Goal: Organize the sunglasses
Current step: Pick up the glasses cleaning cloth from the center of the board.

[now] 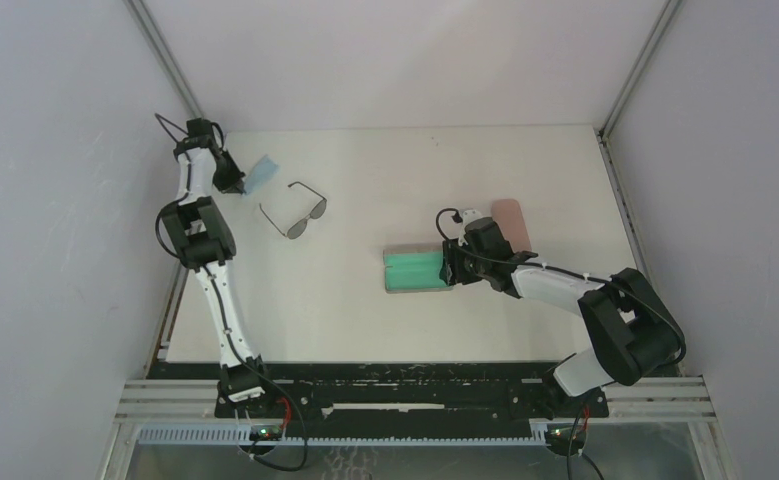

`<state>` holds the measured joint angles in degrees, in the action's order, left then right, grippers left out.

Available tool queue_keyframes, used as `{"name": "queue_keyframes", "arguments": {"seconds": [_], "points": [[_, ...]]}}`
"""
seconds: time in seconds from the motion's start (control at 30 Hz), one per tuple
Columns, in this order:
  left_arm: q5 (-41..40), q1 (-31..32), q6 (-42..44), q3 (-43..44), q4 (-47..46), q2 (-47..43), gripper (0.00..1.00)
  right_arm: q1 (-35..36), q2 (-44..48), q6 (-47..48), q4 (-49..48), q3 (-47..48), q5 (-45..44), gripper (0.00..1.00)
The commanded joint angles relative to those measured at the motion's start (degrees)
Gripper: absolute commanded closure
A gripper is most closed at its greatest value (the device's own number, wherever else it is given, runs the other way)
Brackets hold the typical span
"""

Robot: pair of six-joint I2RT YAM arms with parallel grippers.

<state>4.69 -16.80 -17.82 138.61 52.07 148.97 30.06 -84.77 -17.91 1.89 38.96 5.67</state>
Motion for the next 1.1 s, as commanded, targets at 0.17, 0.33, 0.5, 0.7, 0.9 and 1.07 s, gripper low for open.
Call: {"name": "queue_keyframes", "arguments": {"seconds": [0.17, 0.33, 0.5, 0.7, 0.9, 1.07], "points": [[-0.7, 1.6, 1.3, -1.7, -4.5, -9.3, 0.98, -0.3, 1.1, 0.8, -1.9, 1.8, 0.0, 0.50], [-3.2, 3.6, 2.4, -5.8, -8.1, -19.0, 1.00, -0.3, 2.9, 0.9, -1.6, 1.9, -0.8, 0.50], [-4.7, 8.0, 2.9, -11.1, -8.7, -27.4, 1.00, -0.3, 7.2, 0.5, -0.6, 1.1, -2.2, 0.50], [-6.2, 16.0, 2.3, -23.4, -11.1, -37.3, 1.00, 0.0, 13.9, 0.0, 2.4, -0.1, -3.5, 0.50], [-8.4, 25.4, 0.0, -35.4, -14.5, -49.3, 1.00, 1.2, 21.1, -0.6, 5.5, -1.7, -5.5, 0.50], [-11.2, 34.3, -2.2, -43.0, -14.9, -60.3, 1.00, 1.8, 28.2, -0.8, 8.4, -2.9, -9.0, 0.50]]}}
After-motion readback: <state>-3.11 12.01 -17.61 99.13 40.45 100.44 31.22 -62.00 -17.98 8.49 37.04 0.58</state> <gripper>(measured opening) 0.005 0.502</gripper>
